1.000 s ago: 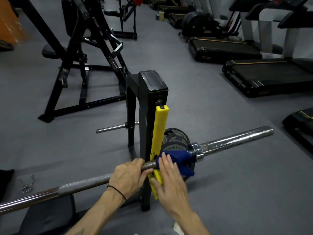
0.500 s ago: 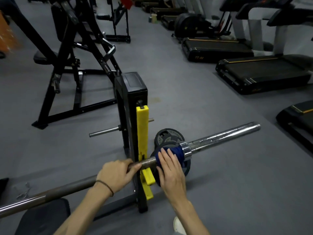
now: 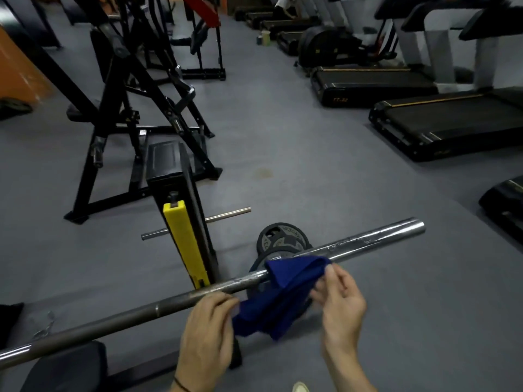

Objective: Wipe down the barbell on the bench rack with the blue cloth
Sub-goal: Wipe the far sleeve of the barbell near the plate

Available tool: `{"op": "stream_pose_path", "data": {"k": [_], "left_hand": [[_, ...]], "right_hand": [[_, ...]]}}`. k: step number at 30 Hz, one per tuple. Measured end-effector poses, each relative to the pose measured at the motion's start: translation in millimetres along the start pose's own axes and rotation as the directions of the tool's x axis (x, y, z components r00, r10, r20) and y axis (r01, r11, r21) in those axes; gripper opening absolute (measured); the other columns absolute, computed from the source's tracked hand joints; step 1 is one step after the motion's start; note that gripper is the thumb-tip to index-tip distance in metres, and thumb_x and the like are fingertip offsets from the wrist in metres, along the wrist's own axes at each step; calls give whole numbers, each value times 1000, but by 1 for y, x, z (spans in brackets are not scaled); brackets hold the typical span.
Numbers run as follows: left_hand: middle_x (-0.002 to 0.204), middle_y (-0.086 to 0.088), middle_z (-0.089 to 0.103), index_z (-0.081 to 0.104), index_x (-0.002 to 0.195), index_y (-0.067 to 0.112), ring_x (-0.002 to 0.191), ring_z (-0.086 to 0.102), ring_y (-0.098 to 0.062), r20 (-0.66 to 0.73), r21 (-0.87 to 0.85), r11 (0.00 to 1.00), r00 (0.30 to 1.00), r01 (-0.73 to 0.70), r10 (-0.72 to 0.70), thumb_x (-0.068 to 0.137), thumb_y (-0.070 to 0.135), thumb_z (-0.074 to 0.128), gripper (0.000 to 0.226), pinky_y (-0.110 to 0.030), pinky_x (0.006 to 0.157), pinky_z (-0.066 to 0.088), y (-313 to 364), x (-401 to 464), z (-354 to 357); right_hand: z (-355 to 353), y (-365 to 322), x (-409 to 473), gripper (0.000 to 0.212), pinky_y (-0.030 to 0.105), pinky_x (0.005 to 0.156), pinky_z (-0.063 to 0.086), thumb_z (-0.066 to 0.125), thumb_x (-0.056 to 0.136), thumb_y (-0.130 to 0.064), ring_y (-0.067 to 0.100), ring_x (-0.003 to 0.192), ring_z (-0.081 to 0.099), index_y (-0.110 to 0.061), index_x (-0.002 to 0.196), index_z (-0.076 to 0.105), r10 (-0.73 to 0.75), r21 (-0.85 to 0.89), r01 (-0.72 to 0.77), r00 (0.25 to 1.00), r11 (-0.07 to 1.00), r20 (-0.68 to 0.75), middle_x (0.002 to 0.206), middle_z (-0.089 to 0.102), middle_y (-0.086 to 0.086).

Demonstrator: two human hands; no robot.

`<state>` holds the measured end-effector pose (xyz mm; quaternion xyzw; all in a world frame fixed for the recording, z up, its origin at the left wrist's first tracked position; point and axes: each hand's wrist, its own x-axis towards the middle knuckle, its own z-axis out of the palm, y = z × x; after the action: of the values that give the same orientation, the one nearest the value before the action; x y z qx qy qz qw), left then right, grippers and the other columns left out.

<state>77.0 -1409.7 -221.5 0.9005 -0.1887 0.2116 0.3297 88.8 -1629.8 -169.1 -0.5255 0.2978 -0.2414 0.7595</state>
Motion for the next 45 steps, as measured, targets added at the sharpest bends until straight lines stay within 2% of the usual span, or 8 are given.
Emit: {"op": "stream_pose_path", "data": {"k": [6,14,20,25,31,34,38,45], "left_hand": [[121,-2,61,68,117,11,113,58,-20,-28,-2,995,994,104,-104,97,20,44,32,-35,103,44,34,38,38],[112,-7,67,67,115,8,101,63,-25,62,325,942,992,87,-113,94,32,48,36,-37,102,41,15,43,57],[113,1,62,62,125,16,103,59,-18,178,402,911,968,94,-179,71,25,81,58,-32,101,41,15,48,59],[85,1,52,59,94,20,77,51,-22,190,573,810,942,122,-276,57,22,83,44,-36,72,44,23,64,69],[71,0,54,60,82,18,63,54,-24,221,629,766,914,133,-341,45,26,91,49,-37,58,44,22,74,74],[61,1,56,59,72,19,53,57,-24,238,637,759,903,134,-359,34,27,93,51,-33,52,45,22,82,75],[53,4,55,56,65,22,48,58,-22,244,633,759,892,151,-381,38,27,90,44,-30,48,44,21,85,74],[50,3,55,56,61,22,44,56,-23,215,628,760,900,171,-380,33,25,92,46,-29,47,44,23,86,76]], "right_hand": [[14,-35,8,5,15,62,53,69,98,-22,0,66,66,-19,100,73,-345,-110,390,890,914,297,74,72,-14],[5,55,58,51,40,123,31,32,112,-45,16,152,35,-19,149,54,-141,-153,988,148,-20,979,158,48,-1],[2,71,45,59,41,129,12,26,112,-44,20,155,30,-8,157,39,-291,-453,836,537,309,792,166,33,3],[-22,55,92,64,42,127,18,32,109,-48,25,154,31,-7,158,37,-184,-200,980,196,-7,963,166,34,10],[-10,59,74,74,42,126,11,23,109,-60,30,151,37,-5,154,44,-238,-522,836,548,167,802,159,45,11],[-2,71,38,75,38,127,8,24,109,-62,21,157,22,-9,161,30,-199,-474,834,534,283,822,168,30,7],[-34,48,103,63,39,129,12,27,110,-51,23,153,33,-10,156,42,-235,-331,943,326,18,916,162,41,4],[3,65,42,71,39,127,8,25,108,-60,22,153,31,-9,153,46,-214,-574,760,642,305,736,159,46,7]]}}
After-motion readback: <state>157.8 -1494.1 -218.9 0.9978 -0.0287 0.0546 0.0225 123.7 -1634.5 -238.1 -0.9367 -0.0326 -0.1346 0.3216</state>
